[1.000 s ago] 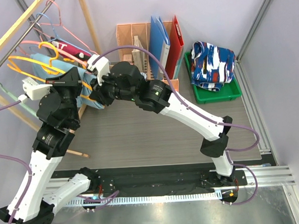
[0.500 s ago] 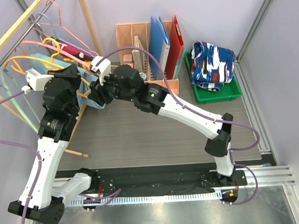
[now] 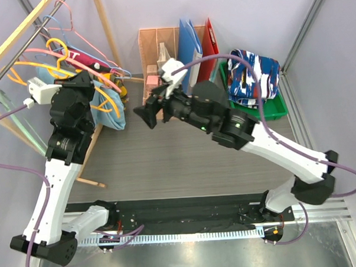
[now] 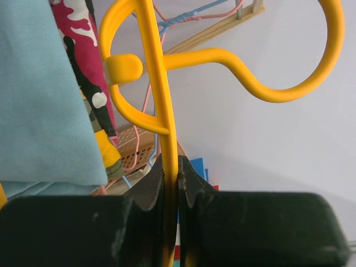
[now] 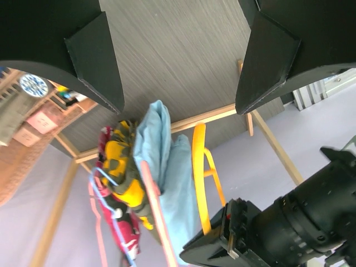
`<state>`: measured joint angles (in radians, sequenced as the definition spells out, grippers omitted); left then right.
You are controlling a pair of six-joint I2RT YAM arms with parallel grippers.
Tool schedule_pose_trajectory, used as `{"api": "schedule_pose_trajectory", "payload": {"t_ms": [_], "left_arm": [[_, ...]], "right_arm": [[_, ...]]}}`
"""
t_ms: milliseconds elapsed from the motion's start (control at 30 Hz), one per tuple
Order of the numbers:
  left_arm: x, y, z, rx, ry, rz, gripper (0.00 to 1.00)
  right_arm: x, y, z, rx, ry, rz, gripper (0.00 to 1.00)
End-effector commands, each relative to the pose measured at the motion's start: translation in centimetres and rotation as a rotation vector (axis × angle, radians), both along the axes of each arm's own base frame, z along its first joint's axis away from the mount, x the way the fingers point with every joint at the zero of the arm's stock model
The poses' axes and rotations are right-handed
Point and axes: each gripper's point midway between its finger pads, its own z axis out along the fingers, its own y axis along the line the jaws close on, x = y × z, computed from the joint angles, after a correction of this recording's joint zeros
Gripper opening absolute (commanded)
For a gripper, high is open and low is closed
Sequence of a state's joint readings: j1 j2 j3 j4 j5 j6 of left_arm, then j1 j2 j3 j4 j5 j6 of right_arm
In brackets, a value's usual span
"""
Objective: Remove the trousers from the hanger
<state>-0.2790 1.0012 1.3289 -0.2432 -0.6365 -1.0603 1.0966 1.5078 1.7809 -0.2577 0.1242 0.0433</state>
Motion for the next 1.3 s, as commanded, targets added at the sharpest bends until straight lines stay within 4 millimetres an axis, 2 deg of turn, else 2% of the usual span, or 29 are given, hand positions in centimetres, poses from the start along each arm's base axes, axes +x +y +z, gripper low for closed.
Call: {"api": "schedule_pose_trajectory", "payload": {"t_ms": [0,100,167,300,367,433,533,567,733,900,1033,1267], "left_arm": [[0.3,0.1,3.4,-0.014,-0.099,0.007,0.00],[-0.3,-0.1,3.3,0.004,-0.095,0.009,0.00],[-1.4,0.7,3.5,0.028,-0.095,0.061,0.00],[-2.2,2.0,4.9,0.044,-0.125,0.127,0.00],[-1.9,2.5,4.9,0.044,-0.107,0.165,0.00],[-2.3,3.7,4.9,0.010,-0.096,0.242,0.00],[-1.8,4.5,4.6,-0.019,-0.100,0.296,0.00],[-0.9,4.5,4.2,-0.017,-0.082,0.307,0.00],[0.2,5.2,2.8,-0.060,-0.042,0.348,0.00],[0.6,6.3,2.8,-0.069,-0.057,0.388,0.00],[0.4,7.4,3.5,-0.074,-0.077,0.407,0.00],[0.4,8.3,3.0,-0.078,-0.070,0.409,0.00]], "right_arm": [[-0.1,-4.4,2.6,0.089,-0.050,-0.106,0.87],[-0.3,-5.9,1.6,0.067,-0.051,-0.137,0.88],[-0.2,-6.6,1.0,0.057,-0.049,-0.159,0.88],[-0.5,-6.8,0.1,0.039,-0.040,-0.150,0.89],[-0.7,-6.7,-0.4,0.035,-0.024,-0.141,0.89],[-0.9,-7.0,-0.3,0.047,-0.018,-0.139,0.89],[-1.3,-7.6,-0.2,0.060,-0.011,-0.137,0.88],[-1.4,-7.8,-0.3,0.059,-0.010,-0.137,0.89],[-1.6,-9.3,0.0,0.045,-0.026,-0.164,0.89],[-1.5,-10.5,-0.2,0.030,-0.040,-0.196,0.89],[-1.5,-10.6,-0.8,0.013,-0.040,-0.199,0.89],[-1.3,-9.8,-1.5,-0.003,-0.034,-0.186,0.89]]}}
